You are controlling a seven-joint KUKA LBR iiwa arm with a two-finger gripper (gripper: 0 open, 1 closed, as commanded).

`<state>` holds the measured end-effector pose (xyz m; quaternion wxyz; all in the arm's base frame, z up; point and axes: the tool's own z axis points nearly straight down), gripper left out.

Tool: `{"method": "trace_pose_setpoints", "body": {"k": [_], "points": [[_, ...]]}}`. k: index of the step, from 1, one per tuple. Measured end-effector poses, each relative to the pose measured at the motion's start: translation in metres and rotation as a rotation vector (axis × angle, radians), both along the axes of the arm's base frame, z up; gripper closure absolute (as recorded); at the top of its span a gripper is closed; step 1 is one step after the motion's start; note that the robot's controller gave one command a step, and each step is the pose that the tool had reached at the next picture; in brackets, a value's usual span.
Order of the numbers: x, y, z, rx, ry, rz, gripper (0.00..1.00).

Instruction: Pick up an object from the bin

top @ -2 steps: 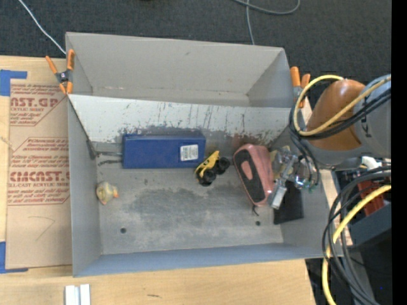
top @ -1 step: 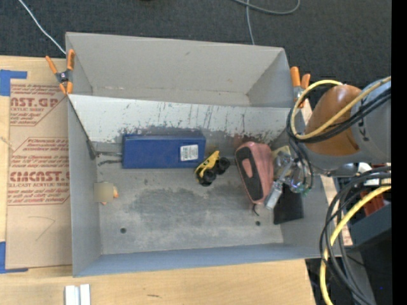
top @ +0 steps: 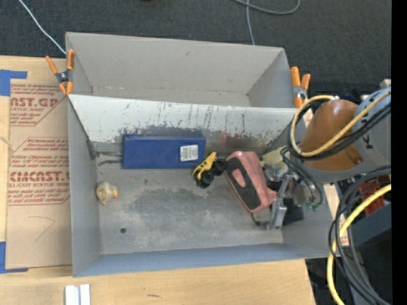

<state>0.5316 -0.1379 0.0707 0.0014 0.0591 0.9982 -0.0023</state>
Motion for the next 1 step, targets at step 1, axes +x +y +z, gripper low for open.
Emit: {"method": "trace_pose_setpoints", "body": {"k": [1], "points": [[0.0152, -0.0186, -0.001, 0.005, 0.0, -0.254, 1.0]]}}
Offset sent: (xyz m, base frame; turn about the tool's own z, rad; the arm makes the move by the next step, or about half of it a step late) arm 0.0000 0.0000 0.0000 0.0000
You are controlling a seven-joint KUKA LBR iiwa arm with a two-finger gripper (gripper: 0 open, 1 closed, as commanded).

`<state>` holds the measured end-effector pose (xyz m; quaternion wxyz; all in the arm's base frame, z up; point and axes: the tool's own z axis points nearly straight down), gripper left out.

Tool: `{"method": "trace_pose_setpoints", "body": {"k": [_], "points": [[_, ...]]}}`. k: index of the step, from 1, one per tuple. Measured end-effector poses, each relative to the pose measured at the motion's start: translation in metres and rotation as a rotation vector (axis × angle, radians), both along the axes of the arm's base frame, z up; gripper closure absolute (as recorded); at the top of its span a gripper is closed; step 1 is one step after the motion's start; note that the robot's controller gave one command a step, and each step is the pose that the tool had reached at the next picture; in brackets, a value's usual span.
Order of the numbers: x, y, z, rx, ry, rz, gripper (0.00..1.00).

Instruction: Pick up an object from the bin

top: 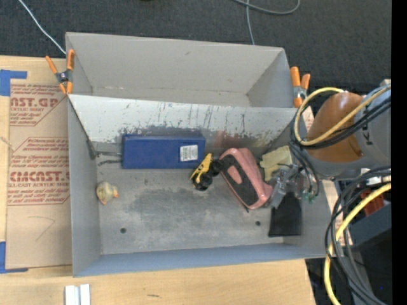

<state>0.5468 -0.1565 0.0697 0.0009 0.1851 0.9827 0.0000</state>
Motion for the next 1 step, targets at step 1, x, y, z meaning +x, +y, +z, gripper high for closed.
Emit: {"method": "trace_pose_setpoints", "body": {"k": [1], "points": [[-0.0001, 0.0001, 0.0001, 0.0, -0.001, 0.001, 1.0]]}}
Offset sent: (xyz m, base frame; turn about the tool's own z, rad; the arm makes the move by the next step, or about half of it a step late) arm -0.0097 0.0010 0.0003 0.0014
